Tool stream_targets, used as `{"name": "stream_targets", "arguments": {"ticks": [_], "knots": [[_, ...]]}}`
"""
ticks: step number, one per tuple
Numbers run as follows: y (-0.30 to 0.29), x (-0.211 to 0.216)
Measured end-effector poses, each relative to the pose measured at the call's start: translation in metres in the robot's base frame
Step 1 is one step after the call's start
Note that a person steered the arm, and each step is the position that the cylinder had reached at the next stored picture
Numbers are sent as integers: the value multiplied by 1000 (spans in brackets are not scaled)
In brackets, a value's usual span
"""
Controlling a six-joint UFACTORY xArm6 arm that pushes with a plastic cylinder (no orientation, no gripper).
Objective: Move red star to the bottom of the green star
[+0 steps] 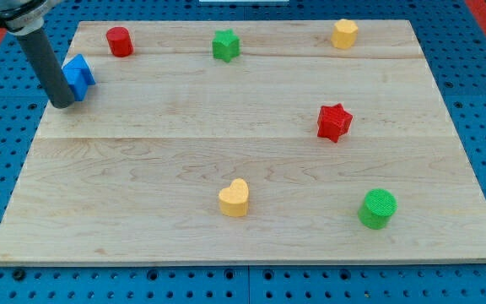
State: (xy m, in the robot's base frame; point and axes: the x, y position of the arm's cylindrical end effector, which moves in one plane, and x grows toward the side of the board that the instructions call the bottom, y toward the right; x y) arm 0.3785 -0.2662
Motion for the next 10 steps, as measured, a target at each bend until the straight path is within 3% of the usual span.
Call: {"name": "stream_targets", "arguments": {"ticks": [4,7,8,9,10], "knots": [[20,-62],[330,-45],[416,-12],[435,55],[380,46]]}}
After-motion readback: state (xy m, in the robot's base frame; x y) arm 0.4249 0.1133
